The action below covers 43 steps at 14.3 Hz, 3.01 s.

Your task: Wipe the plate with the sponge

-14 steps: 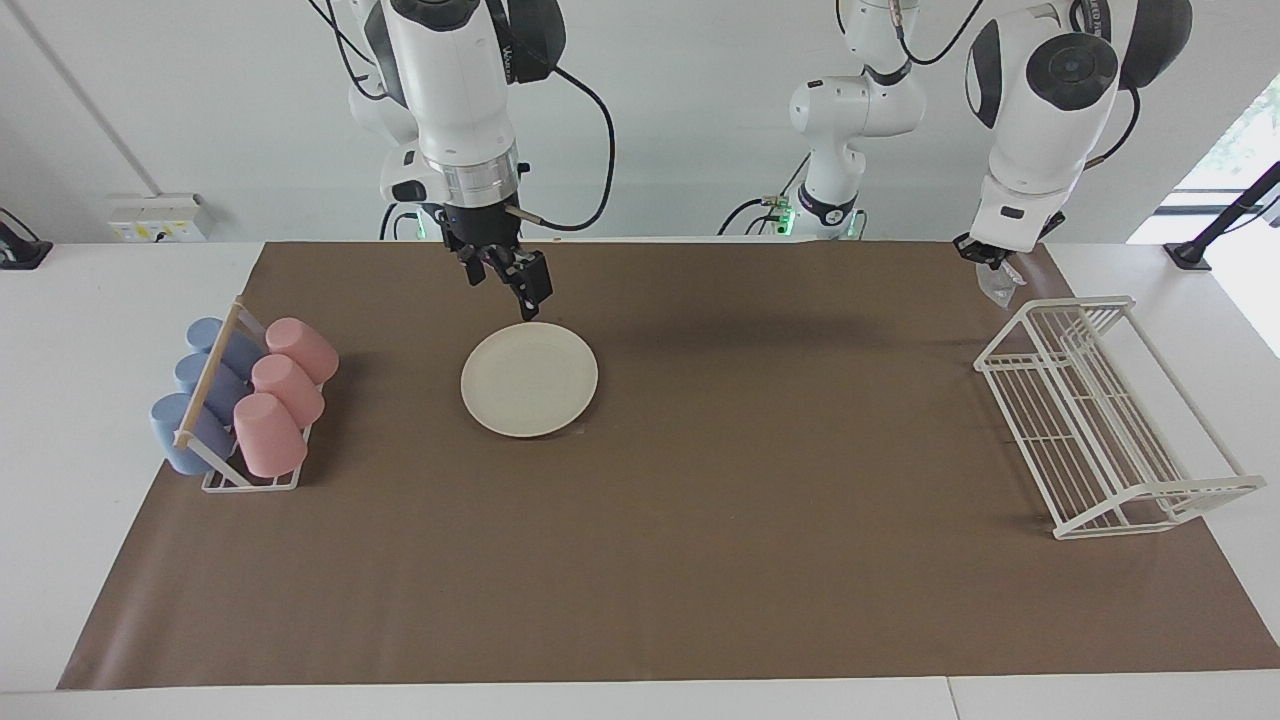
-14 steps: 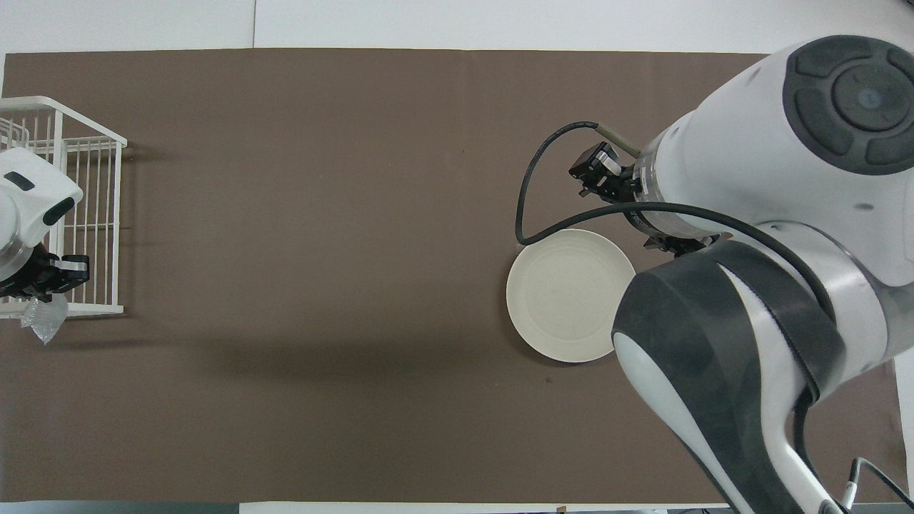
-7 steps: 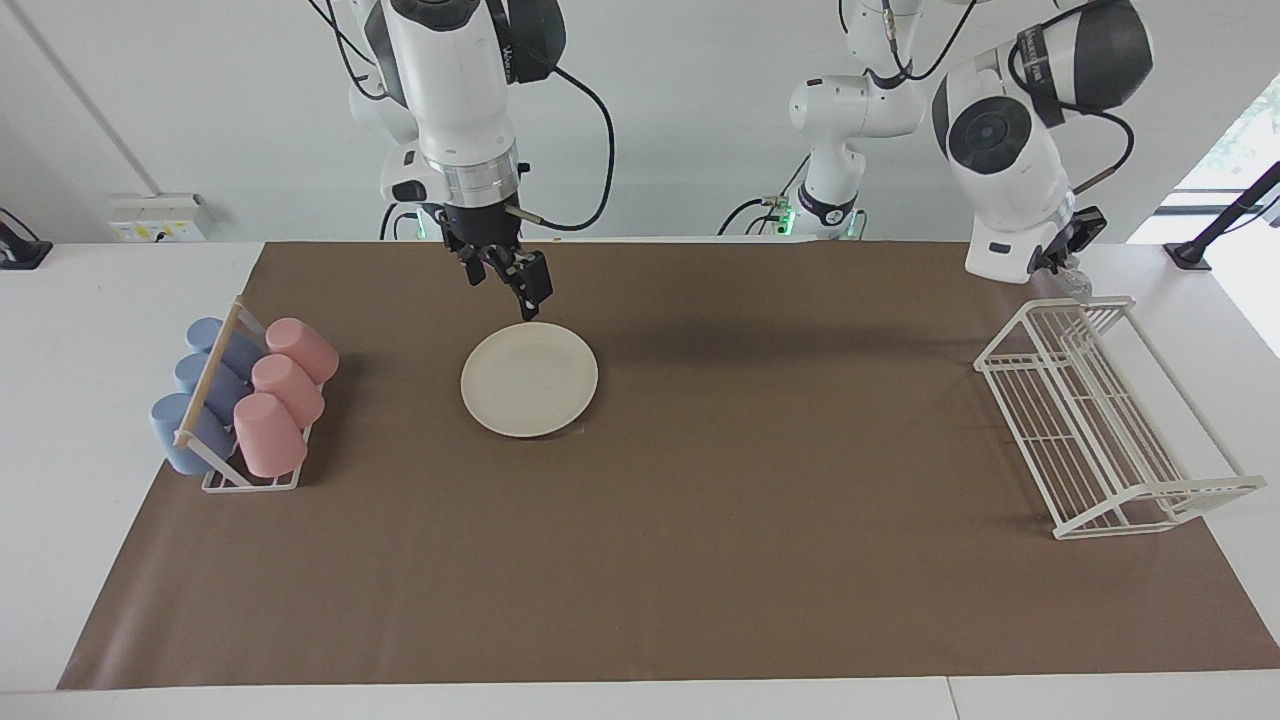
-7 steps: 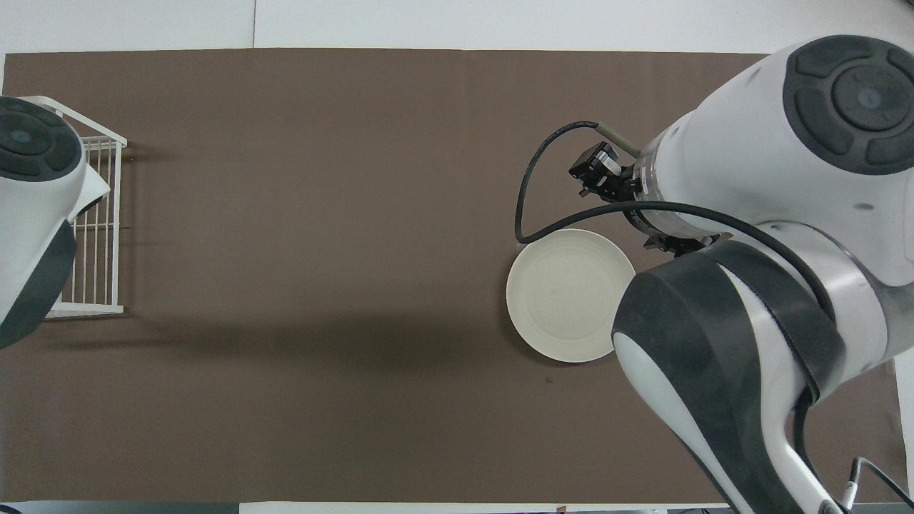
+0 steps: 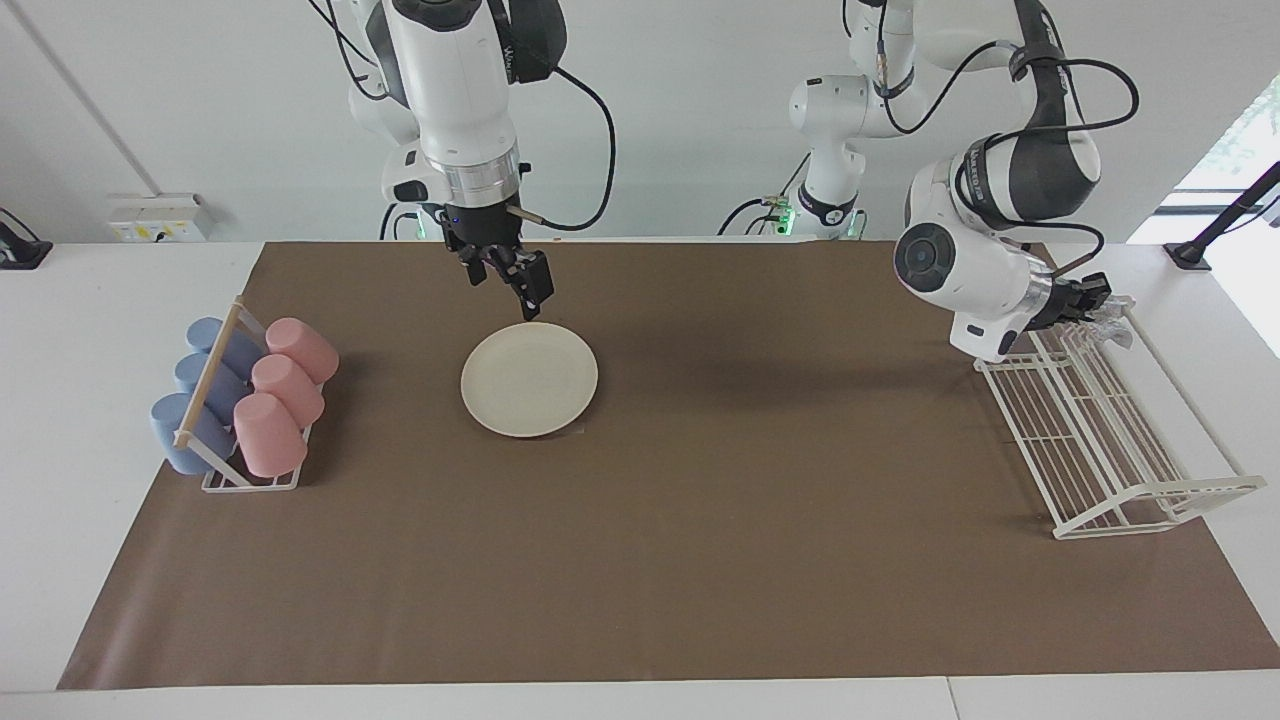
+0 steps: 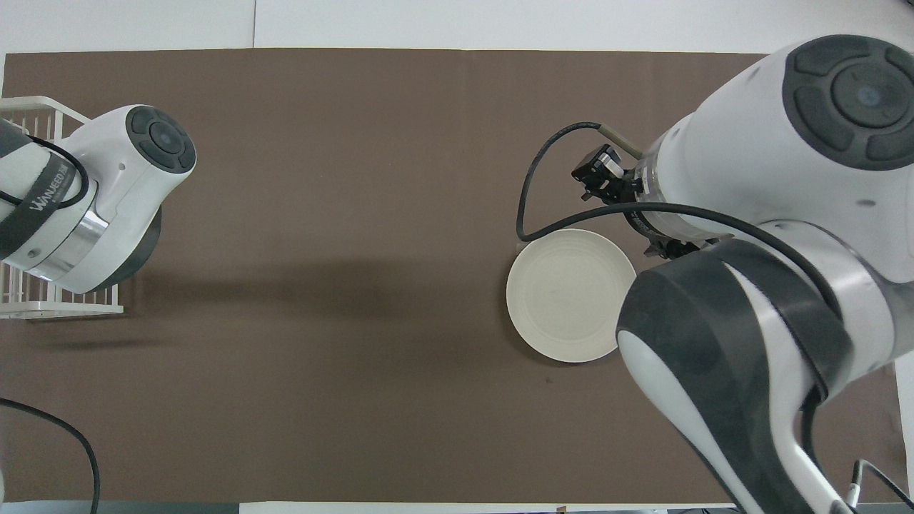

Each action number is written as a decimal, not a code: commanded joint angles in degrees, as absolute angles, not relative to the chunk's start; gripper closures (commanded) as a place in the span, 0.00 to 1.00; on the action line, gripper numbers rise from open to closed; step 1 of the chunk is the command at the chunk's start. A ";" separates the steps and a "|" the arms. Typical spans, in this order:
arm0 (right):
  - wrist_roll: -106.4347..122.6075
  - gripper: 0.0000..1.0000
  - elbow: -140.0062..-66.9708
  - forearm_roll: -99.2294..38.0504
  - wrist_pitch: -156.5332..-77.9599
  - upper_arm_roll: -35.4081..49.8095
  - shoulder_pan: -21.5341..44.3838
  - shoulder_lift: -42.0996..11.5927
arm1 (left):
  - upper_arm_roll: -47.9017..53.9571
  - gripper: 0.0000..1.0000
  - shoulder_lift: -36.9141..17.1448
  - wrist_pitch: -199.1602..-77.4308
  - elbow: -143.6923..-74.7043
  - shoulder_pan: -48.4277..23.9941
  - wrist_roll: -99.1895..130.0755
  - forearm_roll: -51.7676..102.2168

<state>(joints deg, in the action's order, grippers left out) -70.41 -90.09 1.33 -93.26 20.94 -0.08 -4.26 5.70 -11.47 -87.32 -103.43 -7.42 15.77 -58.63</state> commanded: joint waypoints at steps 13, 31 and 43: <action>-18.42 0.00 -97.72 -2.29 -89.12 13.01 -10.97 2.81 | 5.45 1.00 -19.16 -92.99 -100.37 -7.47 24.08 -62.23; 4.57 0.00 -94.92 -1.67 -89.12 12.75 -15.12 2.55 | 5.36 0.00 -16.36 -94.92 -99.84 -4.75 23.91 -54.52; 2.55 0.00 -94.57 -1.85 -89.65 12.74 -15.65 2.37 | 4.48 0.00 -0.63 -90.55 -98.53 1.14 20.84 -19.35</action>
